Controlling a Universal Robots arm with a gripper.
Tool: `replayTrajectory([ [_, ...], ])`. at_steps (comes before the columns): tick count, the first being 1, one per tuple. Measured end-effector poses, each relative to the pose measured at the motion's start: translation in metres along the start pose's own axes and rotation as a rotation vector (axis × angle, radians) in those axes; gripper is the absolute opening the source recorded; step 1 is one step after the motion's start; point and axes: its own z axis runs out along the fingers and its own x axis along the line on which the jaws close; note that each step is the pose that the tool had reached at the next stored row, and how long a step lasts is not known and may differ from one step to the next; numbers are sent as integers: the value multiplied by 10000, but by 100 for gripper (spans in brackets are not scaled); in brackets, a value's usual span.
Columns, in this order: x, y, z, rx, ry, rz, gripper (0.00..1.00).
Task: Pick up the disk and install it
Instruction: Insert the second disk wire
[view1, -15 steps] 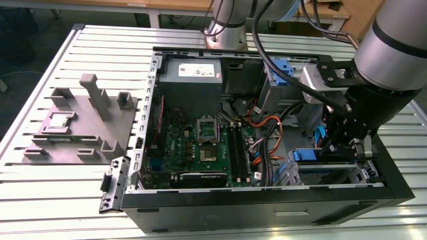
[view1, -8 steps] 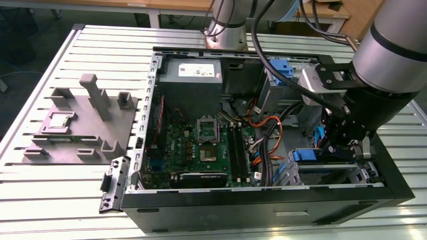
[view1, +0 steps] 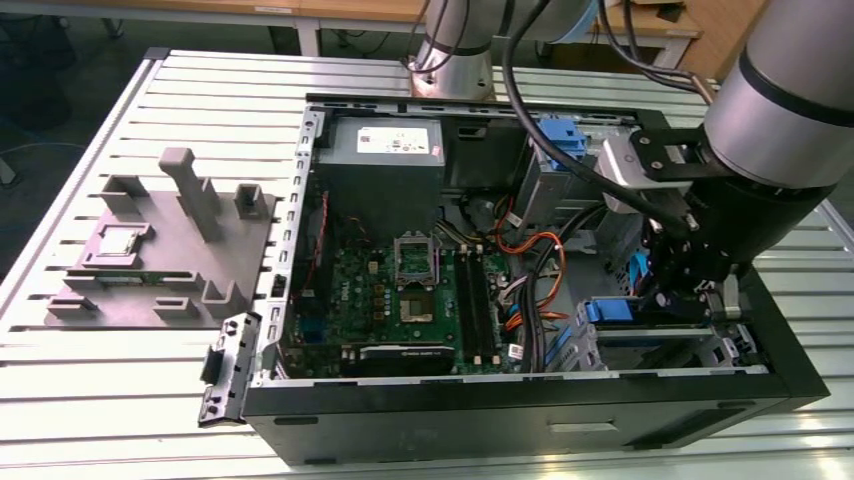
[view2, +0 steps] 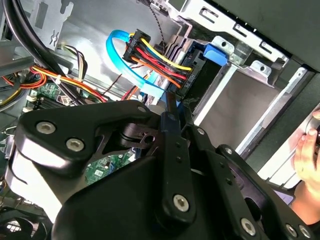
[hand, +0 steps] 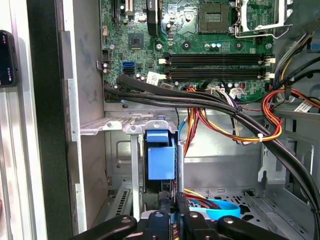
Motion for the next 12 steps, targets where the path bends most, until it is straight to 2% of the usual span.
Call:
replayTrajectory([
  [1, 0, -1, -5, 0, -1, 0, 17],
  [2, 0, -2, -16, 0, -2, 0, 24],
  [8, -3, -18, -161, -20, 5, -1, 24],
  [9, -3, -20, -180, -27, 5, -1, 22],
  [10, -3, -21, -194, -34, 5, -1, 16],
  [11, -3, -22, -202, -41, 5, 0, 16],
  [12, -3, -22, -203, -43, 3, 0, 10],
])
